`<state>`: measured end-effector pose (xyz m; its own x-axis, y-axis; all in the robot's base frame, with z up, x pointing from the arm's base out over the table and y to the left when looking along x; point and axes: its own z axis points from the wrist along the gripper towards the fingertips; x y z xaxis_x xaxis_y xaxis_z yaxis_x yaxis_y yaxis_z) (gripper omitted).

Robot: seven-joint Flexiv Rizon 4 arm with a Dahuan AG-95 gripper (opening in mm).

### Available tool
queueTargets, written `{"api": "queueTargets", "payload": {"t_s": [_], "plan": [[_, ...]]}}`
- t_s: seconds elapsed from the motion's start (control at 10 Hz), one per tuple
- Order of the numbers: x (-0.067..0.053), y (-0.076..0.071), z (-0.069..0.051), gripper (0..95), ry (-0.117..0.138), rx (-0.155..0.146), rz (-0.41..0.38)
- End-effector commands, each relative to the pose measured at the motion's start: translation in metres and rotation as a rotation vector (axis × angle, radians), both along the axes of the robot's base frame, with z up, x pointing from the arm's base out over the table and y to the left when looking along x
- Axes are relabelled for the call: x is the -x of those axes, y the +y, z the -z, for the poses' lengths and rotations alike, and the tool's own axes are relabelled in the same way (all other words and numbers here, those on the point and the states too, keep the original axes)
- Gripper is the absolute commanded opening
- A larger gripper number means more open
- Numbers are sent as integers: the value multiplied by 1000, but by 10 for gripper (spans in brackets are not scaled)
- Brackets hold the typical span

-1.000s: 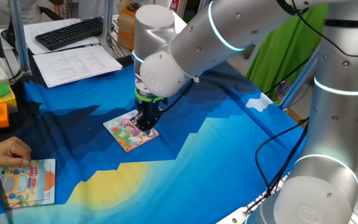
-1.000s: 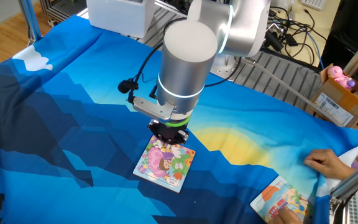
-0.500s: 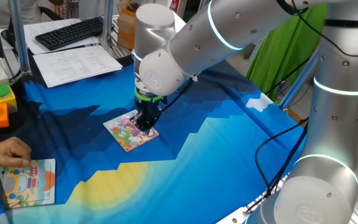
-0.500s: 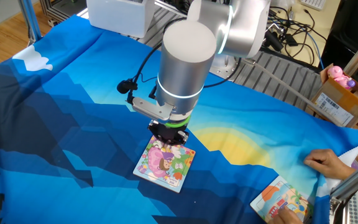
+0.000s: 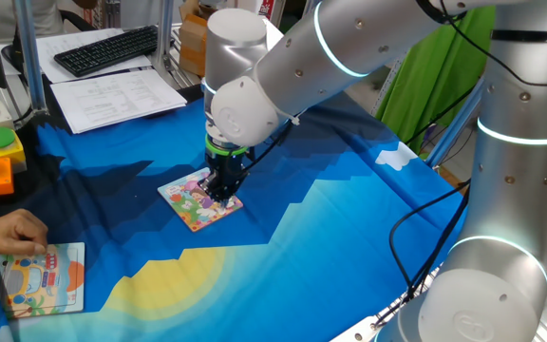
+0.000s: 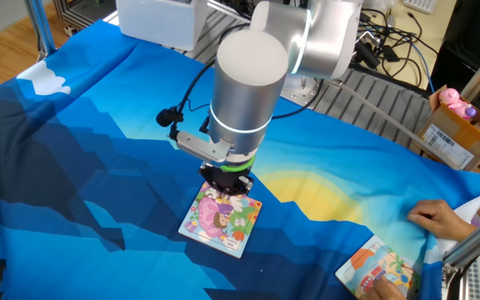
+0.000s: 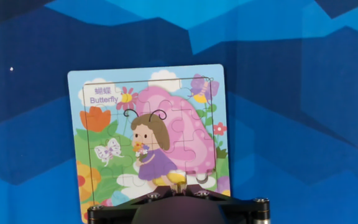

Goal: Assemble one piece of a puzzle

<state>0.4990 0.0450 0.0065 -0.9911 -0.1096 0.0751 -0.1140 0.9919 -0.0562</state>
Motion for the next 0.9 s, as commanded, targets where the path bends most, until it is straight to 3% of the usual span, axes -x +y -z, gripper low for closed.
{"api": "queueTargets", "payload": {"t_s": [0.1,0.4,0.5,0.8,0.9], "plan": [[1,-1,-6,0,8,5,-11],[2,-3,-17,0,40,16,-23],[2,-3,-19,190,28,20,-21],[1,-7,-18,190,-13,18,-5],[1,-7,-18,380,-27,32,5]]}}
